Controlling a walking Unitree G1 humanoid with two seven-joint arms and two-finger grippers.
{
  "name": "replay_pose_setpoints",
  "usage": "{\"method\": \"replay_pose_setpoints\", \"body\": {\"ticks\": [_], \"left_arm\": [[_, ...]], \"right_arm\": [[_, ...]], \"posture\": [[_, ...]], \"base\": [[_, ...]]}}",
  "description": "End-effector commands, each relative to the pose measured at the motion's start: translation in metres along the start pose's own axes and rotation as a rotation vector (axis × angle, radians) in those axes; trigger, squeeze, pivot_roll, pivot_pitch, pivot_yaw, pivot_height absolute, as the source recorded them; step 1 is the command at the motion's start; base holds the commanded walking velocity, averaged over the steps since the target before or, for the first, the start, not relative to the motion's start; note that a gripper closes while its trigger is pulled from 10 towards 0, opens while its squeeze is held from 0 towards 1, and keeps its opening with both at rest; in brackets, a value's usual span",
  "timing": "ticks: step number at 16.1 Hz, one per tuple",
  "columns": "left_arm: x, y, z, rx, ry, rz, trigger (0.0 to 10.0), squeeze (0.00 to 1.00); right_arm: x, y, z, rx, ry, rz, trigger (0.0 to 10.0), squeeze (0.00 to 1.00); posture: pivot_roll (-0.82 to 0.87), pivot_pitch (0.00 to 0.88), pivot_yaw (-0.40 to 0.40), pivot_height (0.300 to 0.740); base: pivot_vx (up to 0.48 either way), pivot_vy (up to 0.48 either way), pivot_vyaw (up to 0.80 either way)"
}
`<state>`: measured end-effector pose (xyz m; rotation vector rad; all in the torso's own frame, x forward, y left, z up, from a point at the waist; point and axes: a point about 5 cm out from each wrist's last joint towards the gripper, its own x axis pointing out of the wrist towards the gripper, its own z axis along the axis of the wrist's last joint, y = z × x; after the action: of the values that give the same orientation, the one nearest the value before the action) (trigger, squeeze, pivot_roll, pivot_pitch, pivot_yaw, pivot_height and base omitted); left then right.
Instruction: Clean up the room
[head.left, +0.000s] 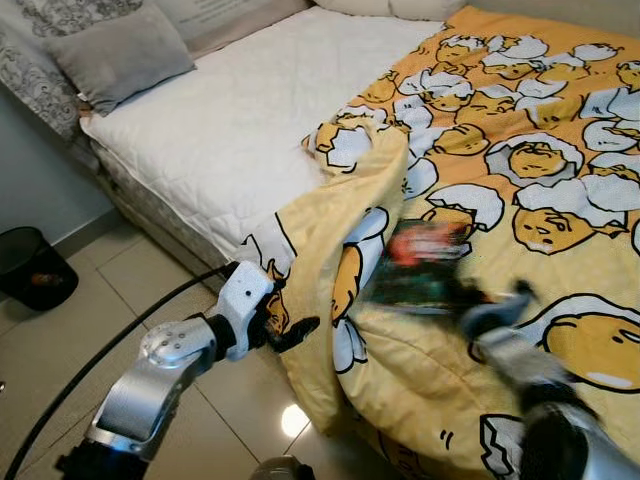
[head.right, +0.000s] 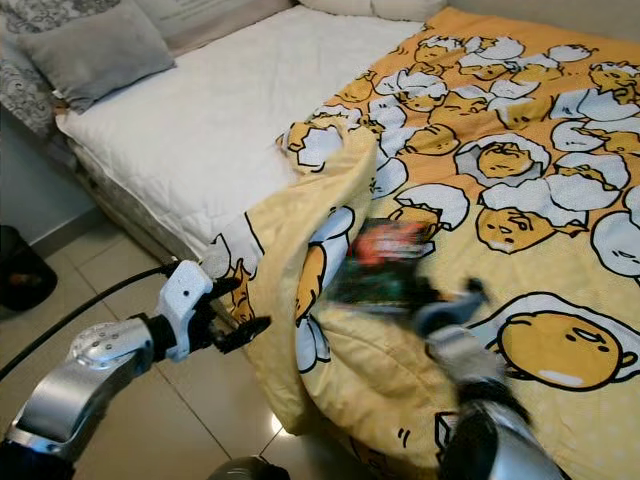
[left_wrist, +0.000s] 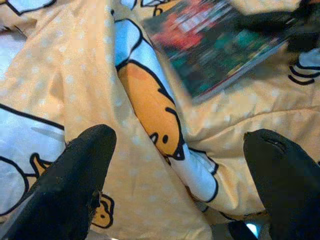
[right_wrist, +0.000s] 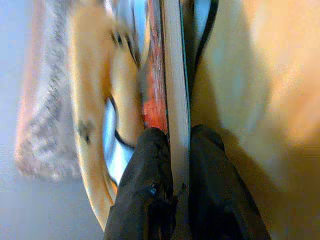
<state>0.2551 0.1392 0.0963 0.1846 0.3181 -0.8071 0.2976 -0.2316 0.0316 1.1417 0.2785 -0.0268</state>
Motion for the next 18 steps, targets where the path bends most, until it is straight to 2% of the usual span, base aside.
{"method": "replay_pose_setpoints", "body": {"ticks": [1,2,3,4,5,6,7,9,11,12,13,14,15,18], "left_arm": [[-0.002,0.002,0.002,0.021,-0.004,0.024,10.0,0.00],[-0.002,0.001,0.001,0.024,-0.007,0.042,10.0,0.00],[-0.003,0.000,-0.001,0.019,-0.015,0.083,10.0,0.00],[-0.006,0.000,-0.002,0.024,-0.024,0.134,10.0,0.00],[-0.007,0.000,-0.001,0.029,-0.038,0.159,10.0,0.00],[-0.007,0.000,0.000,0.029,-0.045,0.167,10.0,0.00],[-0.004,0.004,0.006,0.045,-0.072,0.215,10.0,0.00],[0.001,0.016,0.016,0.061,-0.131,0.335,10.0,0.00],[-0.001,0.021,0.020,0.035,-0.157,0.421,10.0,0.00],[-0.003,0.021,0.020,0.031,-0.159,0.438,10.0,0.00],[-0.004,0.021,0.019,0.049,-0.165,0.460,10.0,0.00],[-0.005,0.021,0.019,0.061,-0.168,0.480,10.0,0.00],[-0.007,0.022,0.018,0.063,-0.170,0.500,10.0,0.00],[-0.015,0.022,0.011,0.061,-0.144,0.537,10.0,0.00]], "right_arm": [[0.005,0.019,0.010,-0.007,-0.040,0.095,0.0,0.00],[0.001,0.026,0.017,-0.038,-0.063,0.126,0.0,0.00],[-0.001,0.039,0.028,-0.165,-0.152,0.118,0.0,0.00],[-0.003,0.066,0.039,-0.336,-0.249,0.155,0.0,0.00],[-0.006,0.089,0.041,-0.432,-0.286,0.218,0.0,0.00],[-0.007,0.096,0.040,-0.455,-0.289,0.242,0.0,0.00],[-0.010,0.115,0.038,-0.547,-0.323,0.301,0.0,0.00],[-0.013,0.120,0.035,-0.610,-0.391,0.278,0.0,0.00],[-0.020,0.115,0.025,-0.709,-0.425,0.192,0.0,0.00],[-0.020,0.106,0.015,-0.794,-0.353,0.108,10.0,0.00],[-0.023,0.098,-0.002,-0.915,-0.268,0.062,10.0,0.00],[-0.026,0.097,-0.011,-0.998,-0.271,0.034,10.0,0.00],[-0.027,0.094,-0.014,-1.047,-0.311,-0.015,10.0,0.00],[-0.029,0.094,-0.016,-1.102,-0.400,-0.080,10.0,0.00]], "posture": [[-0.05,0.000,0.120,0.740],[-0.05,0.000,0.112,0.740],[-0.05,0.000,0.111,0.740],[-0.07,0.000,0.113,0.740],[-0.08,0.000,0.114,0.740],[-0.08,0.000,0.114,0.740],[-0.07,0.000,0.111,0.740],[-0.07,0.000,0.104,0.740],[-0.06,0.000,0.104,0.740],[-0.06,0.000,0.112,0.740],[-0.06,0.000,0.114,0.740],[-0.05,0.000,0.113,0.740],[-0.05,0.000,0.106,0.740],[-0.03,0.000,0.072,0.740]], "base": [[0.000,0.000,0.00],[0.000,0.000,0.00],[0.000,0.000,0.00],[0.000,0.000,0.00],[0.000,0.000,0.00],[0.000,0.000,0.00],[0.000,0.000,0.00],[0.000,0.000,0.00],[0.000,0.000,0.00],[0.000,0.000,0.00],[0.000,0.000,0.00],[0.000,0.000,0.00],[0.000,0.000,-0.76],[0.000,0.000,-0.78]]}}
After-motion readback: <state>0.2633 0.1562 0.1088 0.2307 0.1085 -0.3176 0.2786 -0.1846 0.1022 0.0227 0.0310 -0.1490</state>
